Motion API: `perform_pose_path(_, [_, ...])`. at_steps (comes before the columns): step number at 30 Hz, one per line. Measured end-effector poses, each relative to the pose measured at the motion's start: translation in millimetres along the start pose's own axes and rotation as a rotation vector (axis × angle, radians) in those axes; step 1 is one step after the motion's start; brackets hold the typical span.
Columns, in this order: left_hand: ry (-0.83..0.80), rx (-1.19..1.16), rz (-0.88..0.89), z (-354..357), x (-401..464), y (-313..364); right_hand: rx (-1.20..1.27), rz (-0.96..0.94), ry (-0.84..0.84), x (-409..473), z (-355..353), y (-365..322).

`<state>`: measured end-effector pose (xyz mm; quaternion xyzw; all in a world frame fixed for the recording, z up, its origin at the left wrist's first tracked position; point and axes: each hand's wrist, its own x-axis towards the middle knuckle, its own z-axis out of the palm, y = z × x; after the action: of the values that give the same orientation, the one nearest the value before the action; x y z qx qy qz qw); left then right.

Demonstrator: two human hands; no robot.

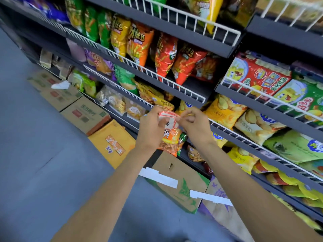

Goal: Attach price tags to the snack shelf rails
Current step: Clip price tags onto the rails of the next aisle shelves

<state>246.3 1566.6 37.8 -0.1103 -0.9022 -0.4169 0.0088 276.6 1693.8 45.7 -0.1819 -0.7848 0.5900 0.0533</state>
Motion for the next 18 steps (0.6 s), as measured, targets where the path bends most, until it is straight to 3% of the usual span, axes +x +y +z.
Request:
perform_pose_path(11, [-0.041,-0.432,-0.234,-38,49,-7,0.151,0.09,0.016,37,28,-43])
perform_pose_path(18, [-0.008,-0.352,-0.261,-56,73,-3,0.212,0.158,-0.034,54,31,-64])
